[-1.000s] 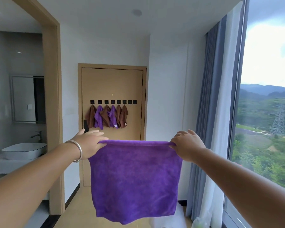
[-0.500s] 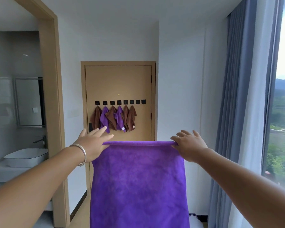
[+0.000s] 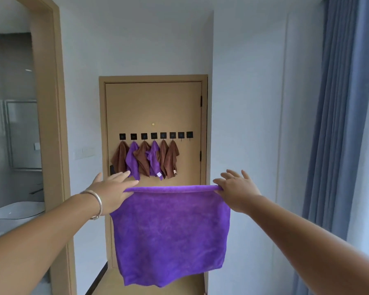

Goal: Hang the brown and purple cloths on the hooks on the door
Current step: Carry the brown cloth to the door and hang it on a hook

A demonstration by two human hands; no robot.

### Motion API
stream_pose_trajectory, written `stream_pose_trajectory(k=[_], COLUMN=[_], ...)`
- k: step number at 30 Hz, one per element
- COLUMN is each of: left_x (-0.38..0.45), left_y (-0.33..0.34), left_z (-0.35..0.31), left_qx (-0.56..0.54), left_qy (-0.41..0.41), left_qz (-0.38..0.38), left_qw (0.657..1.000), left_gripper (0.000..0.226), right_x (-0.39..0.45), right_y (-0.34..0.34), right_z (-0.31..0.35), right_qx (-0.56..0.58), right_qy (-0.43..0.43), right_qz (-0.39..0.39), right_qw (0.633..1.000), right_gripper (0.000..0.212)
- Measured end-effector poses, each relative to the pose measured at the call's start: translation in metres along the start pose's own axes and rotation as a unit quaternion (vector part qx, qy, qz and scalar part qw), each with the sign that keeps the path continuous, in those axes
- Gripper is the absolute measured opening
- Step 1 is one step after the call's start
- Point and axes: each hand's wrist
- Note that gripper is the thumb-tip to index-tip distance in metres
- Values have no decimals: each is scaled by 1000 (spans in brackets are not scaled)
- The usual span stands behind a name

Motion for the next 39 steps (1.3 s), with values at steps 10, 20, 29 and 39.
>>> stream_pose_trajectory(k=[10,20,29,39], left_x=[196,362,464,616], left_y=[73,111,160,176], left_z=[61,134,164,173], left_qx=[-24,-52,-53,-34], left_qy=[45,49,51,40], left_qz=[-4,-6,13,14], left_qw=[999,997,997,999], left_gripper=[46,47,46,48], right_x=[168,331,438,602], right_y=[76,109,164,221], right_z=[4,29,35,-8], right_qx=[-30,-25,-13,4], right_qy=[30,55,48,40], right_qz=[38,21,58,41], right_qw=[998,998,997,998], right_gripper=[45,40,40,38])
Point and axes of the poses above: each hand's wrist, its own x-axis towards the middle knuckle, its own y-axis out of the palm, z = x × y, and after that the axes turned 8 degrees about z, right-handed
